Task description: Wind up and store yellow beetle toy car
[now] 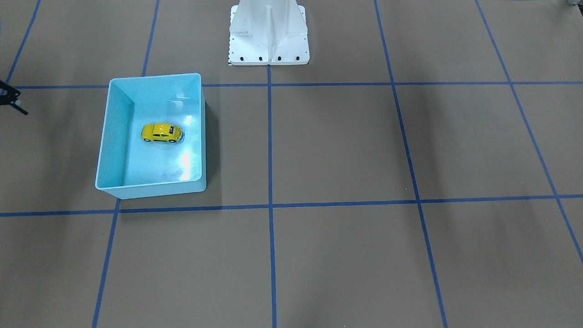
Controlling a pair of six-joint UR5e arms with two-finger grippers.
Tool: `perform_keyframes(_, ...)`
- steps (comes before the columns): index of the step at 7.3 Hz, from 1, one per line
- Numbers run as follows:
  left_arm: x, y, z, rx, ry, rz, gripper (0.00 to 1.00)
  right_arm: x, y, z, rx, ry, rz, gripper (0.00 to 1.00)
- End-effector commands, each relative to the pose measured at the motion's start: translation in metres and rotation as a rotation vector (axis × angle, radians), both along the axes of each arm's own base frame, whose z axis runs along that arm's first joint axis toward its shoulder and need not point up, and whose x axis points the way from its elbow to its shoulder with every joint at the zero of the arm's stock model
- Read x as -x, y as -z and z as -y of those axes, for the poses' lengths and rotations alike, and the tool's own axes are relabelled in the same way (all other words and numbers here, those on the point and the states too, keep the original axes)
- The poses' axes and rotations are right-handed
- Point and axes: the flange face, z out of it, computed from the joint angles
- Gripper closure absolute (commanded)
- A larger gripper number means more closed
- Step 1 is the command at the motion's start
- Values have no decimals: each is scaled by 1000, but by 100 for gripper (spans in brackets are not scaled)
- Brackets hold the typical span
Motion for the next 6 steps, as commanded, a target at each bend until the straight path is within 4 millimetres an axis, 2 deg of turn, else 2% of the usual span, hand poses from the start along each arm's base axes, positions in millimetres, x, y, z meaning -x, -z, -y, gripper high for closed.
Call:
perform_keyframes(1,0,0,0,-3,-1,0,0,-100,-107,-17,210,-219,-63,0)
perform_keyframes(2,0,0,0,-3,-1,0,0,-127,-143,-46,285,-283,-115,0)
perform_keyframes(3,0,0,0,-3,-1,0,0,-144,-168,-65,347,-325,-117,0)
perform_keyframes(4,0,0,0,-3,-1,0,0,-176,-173,-81,367,-392,-106,0)
perform_keyframes(5,0,0,-1,-6,-5,1,0,-180,-190,-98,425,-424,-112,0)
perform_keyframes(6,0,-1,-3,-9,-8,1,0,-183,-184,-73,516,-524,-102,0)
